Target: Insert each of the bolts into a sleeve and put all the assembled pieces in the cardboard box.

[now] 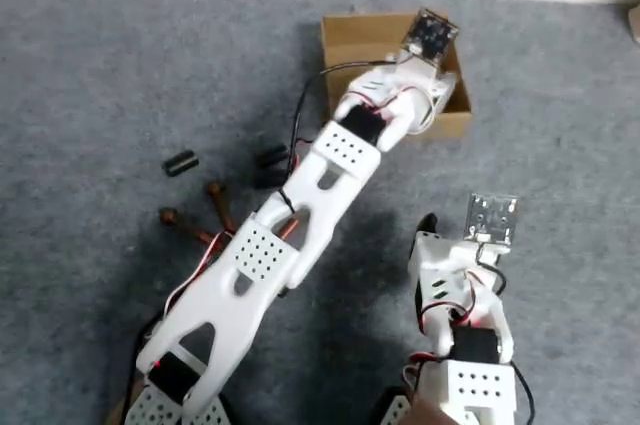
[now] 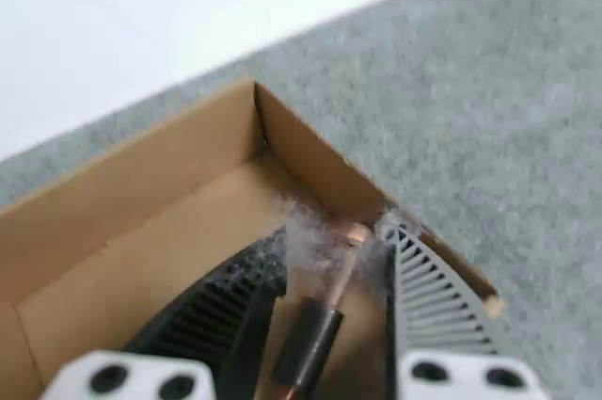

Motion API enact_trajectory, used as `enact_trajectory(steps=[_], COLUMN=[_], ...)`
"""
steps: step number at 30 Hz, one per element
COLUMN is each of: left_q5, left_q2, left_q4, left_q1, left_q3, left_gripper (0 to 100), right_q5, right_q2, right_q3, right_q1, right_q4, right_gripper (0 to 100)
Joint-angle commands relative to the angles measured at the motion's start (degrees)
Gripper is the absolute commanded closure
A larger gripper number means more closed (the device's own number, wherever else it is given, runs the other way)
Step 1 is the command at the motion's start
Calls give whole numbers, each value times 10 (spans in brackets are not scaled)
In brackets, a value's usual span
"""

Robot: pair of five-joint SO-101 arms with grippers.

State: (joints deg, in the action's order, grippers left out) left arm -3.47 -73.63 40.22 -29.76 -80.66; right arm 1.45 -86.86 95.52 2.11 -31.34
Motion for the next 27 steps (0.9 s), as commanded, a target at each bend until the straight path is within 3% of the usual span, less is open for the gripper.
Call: enact_trajectory(steps=[1, 5, 11, 16, 21, 27], left_q5=[0, 1, 3, 69, 142, 164], left_q2=[17, 19, 36, 160, 285, 469], left_q4=[4, 34, 141, 236, 348, 542], left_q1=[0, -15, -98, -155, -201, -241], left_q3=[-38, -51, -151, -146, -146, -146], left_gripper=[844, 846, 848, 995, 995, 994], right_q5=[3, -19, -19, -19, -19, -21], right_q2=[-5, -5, -5, -5, -5, -5], right_q3=[0, 4, 4, 3, 3, 3], right_q1=[-1, -1, -1, -3, -3, -3], right_q4=[15, 15, 15, 15, 15, 15], right_gripper=[691, 691, 691, 691, 691, 691])
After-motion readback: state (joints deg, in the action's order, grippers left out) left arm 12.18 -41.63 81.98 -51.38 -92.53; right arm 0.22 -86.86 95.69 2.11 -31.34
